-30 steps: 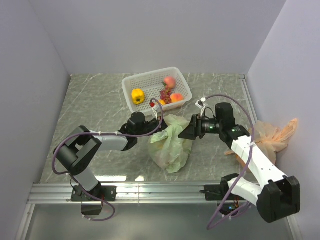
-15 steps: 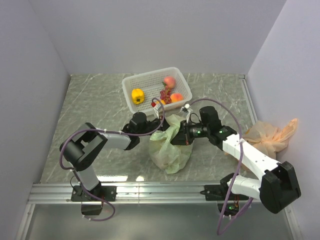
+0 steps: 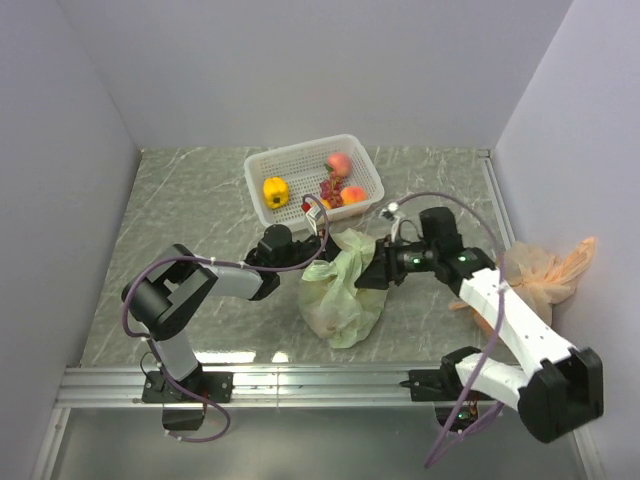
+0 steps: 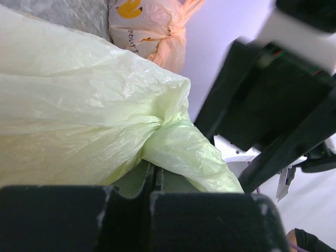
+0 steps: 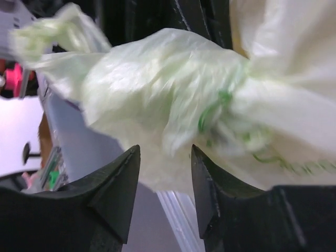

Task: Place the fake fruits into the plastic bag and tie a complex knot

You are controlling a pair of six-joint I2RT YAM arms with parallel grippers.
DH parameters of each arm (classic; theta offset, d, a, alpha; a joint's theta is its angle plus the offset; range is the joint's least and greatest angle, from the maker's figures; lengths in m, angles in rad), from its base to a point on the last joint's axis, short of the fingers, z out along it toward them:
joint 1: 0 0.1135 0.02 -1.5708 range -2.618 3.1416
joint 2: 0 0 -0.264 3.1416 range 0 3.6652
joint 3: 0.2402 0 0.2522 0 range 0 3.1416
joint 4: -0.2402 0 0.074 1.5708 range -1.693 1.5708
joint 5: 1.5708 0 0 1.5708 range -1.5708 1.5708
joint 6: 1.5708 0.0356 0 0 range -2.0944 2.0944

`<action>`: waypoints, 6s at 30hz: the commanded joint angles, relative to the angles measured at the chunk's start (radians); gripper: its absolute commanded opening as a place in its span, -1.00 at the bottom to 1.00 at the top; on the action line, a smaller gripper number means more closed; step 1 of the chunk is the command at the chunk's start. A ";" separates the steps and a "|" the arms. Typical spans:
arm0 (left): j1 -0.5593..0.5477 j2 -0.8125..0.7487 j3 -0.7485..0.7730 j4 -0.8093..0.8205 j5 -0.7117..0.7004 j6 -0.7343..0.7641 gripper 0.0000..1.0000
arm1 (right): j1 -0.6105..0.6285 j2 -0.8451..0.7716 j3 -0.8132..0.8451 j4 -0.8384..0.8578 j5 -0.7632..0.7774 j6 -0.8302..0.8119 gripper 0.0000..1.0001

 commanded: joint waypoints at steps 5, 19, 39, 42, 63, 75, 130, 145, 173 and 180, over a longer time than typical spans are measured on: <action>0.000 -0.027 0.020 0.089 0.024 -0.010 -0.99 | -0.166 -0.154 0.101 -0.126 -0.043 -0.043 -0.17; -0.002 -0.028 0.025 0.102 0.053 0.010 -0.99 | -0.081 -0.027 0.012 0.224 0.119 0.160 0.49; -0.014 0.044 0.080 0.214 0.004 -0.082 -0.99 | 0.108 0.071 -0.101 0.466 0.064 0.473 0.70; -0.013 0.035 0.062 0.211 0.007 -0.079 -0.99 | 0.058 0.025 -0.052 0.340 0.084 0.324 0.72; -0.008 0.033 0.062 0.201 0.020 -0.075 -0.99 | -0.160 -0.105 -0.089 0.265 0.032 0.250 -0.27; -0.025 0.059 0.080 0.241 0.014 -0.096 -0.99 | 0.010 0.007 -0.153 0.511 0.018 0.462 -0.65; -0.055 0.067 0.046 0.346 0.208 0.007 -0.99 | 0.016 0.105 -0.005 0.339 -0.131 0.279 0.66; -0.055 0.127 0.089 0.421 0.213 -0.067 -0.99 | -0.194 0.062 0.233 -0.454 -0.129 -0.314 0.77; -0.068 0.142 0.104 0.448 0.208 -0.073 -0.99 | -0.286 0.065 0.126 -0.289 -0.254 -0.158 -0.60; -0.066 0.136 0.111 0.448 0.215 -0.075 -0.95 | -0.285 0.087 0.141 -0.319 -0.246 -0.198 -1.00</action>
